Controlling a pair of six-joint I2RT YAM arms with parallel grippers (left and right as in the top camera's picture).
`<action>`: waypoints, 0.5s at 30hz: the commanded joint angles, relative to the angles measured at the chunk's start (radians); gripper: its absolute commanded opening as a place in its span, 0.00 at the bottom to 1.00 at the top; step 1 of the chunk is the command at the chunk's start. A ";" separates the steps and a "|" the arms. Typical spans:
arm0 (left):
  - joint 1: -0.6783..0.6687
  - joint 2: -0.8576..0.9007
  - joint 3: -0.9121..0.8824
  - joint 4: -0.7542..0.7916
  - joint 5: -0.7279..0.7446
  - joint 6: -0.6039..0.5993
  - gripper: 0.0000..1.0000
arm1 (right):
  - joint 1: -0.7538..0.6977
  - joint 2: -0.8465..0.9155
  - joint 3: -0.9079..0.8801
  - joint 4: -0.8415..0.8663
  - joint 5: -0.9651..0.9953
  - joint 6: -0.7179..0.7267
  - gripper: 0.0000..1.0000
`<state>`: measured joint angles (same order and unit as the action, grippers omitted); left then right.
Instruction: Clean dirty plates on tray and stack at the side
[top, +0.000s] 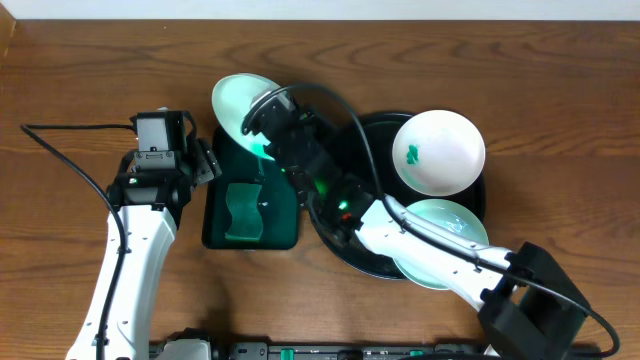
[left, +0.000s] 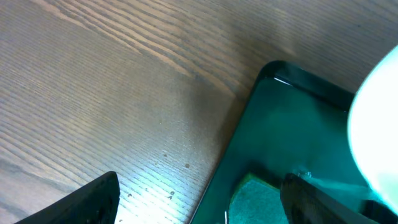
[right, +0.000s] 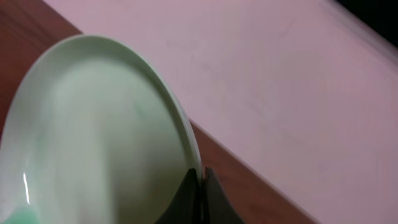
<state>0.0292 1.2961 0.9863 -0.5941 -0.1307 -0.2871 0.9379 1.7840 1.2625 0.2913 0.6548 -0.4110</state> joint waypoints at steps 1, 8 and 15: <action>0.003 -0.003 0.013 0.001 -0.012 0.006 0.83 | 0.034 -0.004 0.018 0.041 0.100 -0.133 0.01; 0.003 -0.003 0.013 0.001 -0.012 0.006 0.83 | 0.075 -0.004 0.018 0.133 0.156 -0.256 0.01; 0.003 -0.003 0.013 0.001 -0.012 0.006 0.83 | 0.101 -0.004 0.018 0.221 0.162 -0.335 0.01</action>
<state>0.0292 1.2961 0.9863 -0.5938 -0.1307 -0.2871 1.0275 1.7840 1.2625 0.4866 0.7902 -0.6800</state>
